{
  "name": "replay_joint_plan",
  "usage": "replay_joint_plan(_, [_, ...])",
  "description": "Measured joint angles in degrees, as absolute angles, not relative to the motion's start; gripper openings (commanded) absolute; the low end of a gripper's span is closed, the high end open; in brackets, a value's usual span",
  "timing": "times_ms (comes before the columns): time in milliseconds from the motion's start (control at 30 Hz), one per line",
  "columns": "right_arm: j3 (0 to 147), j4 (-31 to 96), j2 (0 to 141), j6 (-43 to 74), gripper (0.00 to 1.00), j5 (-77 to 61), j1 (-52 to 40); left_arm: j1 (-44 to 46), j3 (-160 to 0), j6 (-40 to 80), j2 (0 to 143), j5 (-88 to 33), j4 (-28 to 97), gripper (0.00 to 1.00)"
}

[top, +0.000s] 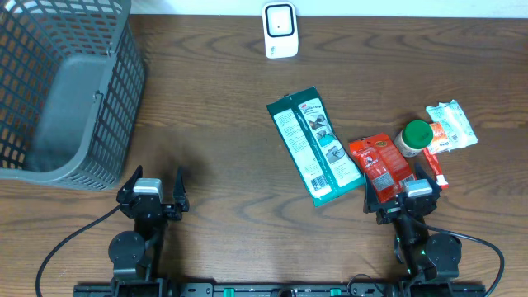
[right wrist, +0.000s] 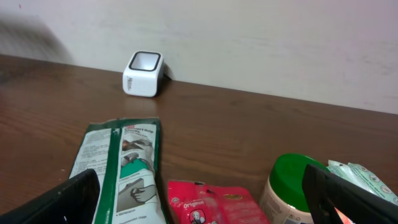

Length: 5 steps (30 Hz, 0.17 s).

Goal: Scan the item barcode

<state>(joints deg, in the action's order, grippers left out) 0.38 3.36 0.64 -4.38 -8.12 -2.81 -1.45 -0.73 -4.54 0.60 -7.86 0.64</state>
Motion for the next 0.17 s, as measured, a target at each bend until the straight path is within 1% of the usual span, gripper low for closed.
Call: replay_joint_plan(167, [0.38, 3.38, 0.62, -4.38, 0.99, -8.12, -2.81, -1.45, -0.73, -4.54, 0.60, -7.86, 0.64, 0.80])
